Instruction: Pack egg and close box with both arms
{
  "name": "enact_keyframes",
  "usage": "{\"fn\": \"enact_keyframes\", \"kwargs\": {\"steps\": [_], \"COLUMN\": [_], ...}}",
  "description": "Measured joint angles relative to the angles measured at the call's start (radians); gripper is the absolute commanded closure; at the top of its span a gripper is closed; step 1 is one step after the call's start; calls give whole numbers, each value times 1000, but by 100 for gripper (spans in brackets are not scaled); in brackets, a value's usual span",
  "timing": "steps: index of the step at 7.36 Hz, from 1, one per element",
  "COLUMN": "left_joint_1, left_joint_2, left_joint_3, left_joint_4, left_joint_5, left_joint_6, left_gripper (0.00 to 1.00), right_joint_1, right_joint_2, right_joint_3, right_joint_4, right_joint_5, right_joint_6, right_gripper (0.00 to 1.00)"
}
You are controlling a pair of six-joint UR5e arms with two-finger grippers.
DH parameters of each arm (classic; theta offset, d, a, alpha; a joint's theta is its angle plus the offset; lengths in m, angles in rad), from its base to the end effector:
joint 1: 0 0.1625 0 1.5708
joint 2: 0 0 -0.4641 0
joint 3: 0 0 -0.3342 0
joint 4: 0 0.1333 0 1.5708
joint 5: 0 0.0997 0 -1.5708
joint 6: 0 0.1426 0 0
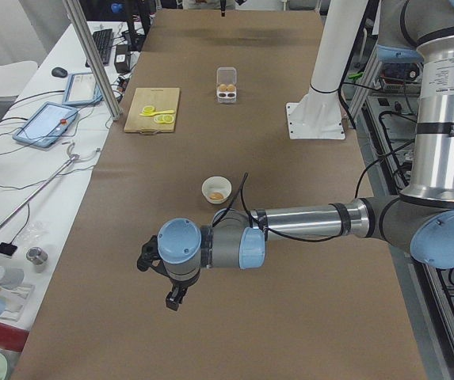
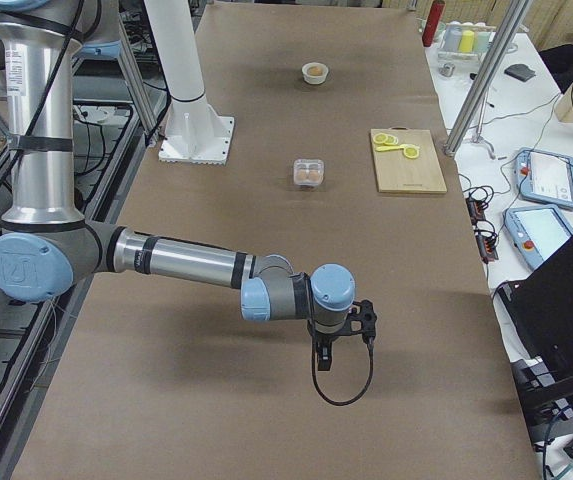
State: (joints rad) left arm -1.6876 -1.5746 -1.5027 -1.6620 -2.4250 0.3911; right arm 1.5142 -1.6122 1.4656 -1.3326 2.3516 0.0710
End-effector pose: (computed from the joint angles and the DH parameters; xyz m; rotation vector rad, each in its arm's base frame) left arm -0.0766 -0.4315 0.7390 0.2398 0.8231 0.2689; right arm 0.0091 -0.4211 0.7668 0.0370 -0.7842 -0.0221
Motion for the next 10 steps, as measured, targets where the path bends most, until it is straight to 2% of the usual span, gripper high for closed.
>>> {"fn": "enact_keyframes", "kwargs": {"steps": [3, 5, 8, 10], "left_joint_1": [96, 182, 320, 381], "left_joint_2": [-2, -3, -20, -63], "left_joint_3": [-111, -166, -177, -180], "left_joint_4": [-2, -61, -222, -251], "left_joint_5": [-25, -23, -12, -9], "left_joint_6": [-209, -402, -724, -870], "left_gripper": [2, 2, 2, 2], "right_joint_1": [0, -1, -3, -3], "right_joint_2": [-1, -1, -2, -2], "right_joint_3": [-2, -2, -3, -4], "right_joint_4": [0, 0, 0, 0], "right_joint_5": [1, 2, 0, -1], "right_joint_6": [0, -1, -2, -2], "right_gripper": [0, 0, 0, 0]}}
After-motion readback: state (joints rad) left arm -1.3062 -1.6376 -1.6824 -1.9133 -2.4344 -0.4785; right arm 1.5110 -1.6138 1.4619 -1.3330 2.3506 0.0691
